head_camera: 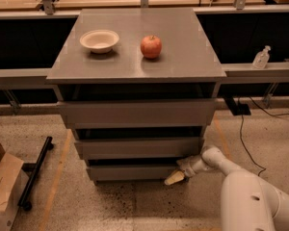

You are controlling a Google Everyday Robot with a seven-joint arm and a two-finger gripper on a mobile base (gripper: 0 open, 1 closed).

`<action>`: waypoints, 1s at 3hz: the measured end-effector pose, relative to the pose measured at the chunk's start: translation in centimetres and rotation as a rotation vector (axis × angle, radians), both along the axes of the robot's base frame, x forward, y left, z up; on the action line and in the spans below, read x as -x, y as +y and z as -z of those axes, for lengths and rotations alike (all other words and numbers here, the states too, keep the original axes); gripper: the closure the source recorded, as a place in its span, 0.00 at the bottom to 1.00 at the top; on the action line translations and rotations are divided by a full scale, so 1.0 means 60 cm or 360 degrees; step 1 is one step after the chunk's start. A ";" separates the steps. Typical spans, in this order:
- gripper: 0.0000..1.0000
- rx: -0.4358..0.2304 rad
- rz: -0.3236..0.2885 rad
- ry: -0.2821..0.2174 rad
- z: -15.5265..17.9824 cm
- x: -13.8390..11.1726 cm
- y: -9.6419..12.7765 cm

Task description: Open bottom drawer

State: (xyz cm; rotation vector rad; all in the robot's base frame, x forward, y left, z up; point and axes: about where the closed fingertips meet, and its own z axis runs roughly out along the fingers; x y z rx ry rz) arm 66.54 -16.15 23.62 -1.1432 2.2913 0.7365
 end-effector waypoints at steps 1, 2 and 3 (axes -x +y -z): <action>0.17 -0.0024 0.0021 -0.0004 0.030 -0.005 0.011; 0.01 -0.0024 0.0021 -0.0004 0.017 -0.005 0.011; 0.00 -0.0027 0.0022 -0.0007 0.016 -0.006 0.011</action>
Offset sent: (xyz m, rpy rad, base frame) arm 0.0397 -0.0150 -0.1277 0.1092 0.0088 -0.1250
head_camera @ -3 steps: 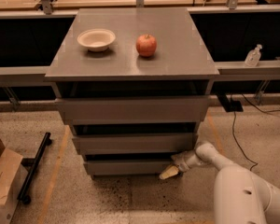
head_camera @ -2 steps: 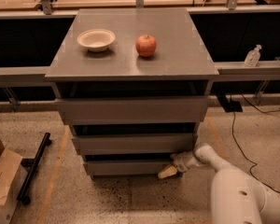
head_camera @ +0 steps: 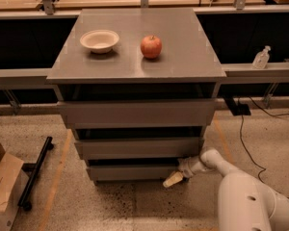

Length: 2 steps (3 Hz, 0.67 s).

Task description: Open bottom drawer

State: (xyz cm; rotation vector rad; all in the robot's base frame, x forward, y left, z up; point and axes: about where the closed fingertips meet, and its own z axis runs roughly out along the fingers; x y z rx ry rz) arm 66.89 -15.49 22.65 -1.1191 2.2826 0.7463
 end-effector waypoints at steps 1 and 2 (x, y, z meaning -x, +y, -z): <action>0.00 -0.0002 0.0001 -0.0001 0.001 0.000 0.000; 0.00 -0.0043 -0.0001 -0.0026 0.026 -0.014 0.009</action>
Offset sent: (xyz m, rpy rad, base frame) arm 0.0493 0.0137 -0.0732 0.1230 -0.0827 -0.0022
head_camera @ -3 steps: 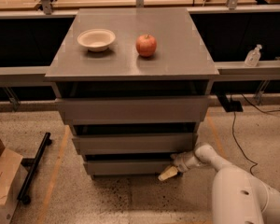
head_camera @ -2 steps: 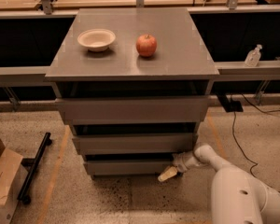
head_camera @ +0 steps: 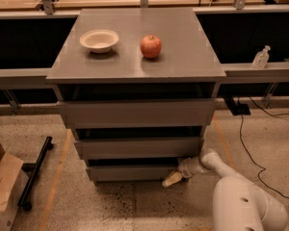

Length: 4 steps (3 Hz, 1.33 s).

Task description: Open bottom drawer

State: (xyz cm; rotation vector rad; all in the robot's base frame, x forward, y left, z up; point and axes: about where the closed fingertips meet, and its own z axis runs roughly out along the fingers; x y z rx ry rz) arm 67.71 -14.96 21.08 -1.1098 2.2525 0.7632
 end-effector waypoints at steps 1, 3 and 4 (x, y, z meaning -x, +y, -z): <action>0.00 -0.0032 -0.0011 0.0018 0.027 -0.002 0.012; 0.00 -0.0032 -0.0011 0.0018 0.016 -0.002 0.011; 0.00 -0.0017 0.0052 0.0183 0.025 0.043 0.005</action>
Offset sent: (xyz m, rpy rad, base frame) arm -0.0932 0.0046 -0.0774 -0.0054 0.3537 0.0003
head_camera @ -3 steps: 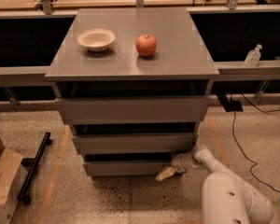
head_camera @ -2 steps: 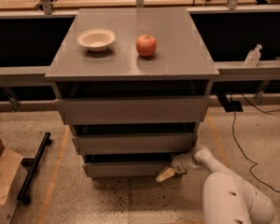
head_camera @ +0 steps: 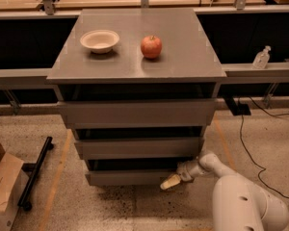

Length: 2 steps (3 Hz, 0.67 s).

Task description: Open bottom drawer

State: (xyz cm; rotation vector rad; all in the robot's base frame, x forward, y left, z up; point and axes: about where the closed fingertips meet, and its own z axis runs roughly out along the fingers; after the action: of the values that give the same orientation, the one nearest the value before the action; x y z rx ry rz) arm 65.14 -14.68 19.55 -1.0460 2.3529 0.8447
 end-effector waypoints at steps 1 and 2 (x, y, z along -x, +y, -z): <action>0.18 0.0001 0.0002 0.0008 -0.008 0.002 0.000; 0.47 0.0000 0.0000 0.0011 -0.010 0.003 0.001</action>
Offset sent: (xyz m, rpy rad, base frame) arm -0.1288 0.0280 -0.0193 -0.0558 0.5078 0.0148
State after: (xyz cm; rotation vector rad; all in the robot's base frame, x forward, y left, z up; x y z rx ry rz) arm 64.94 -14.60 20.12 -1.0446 2.3586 0.8491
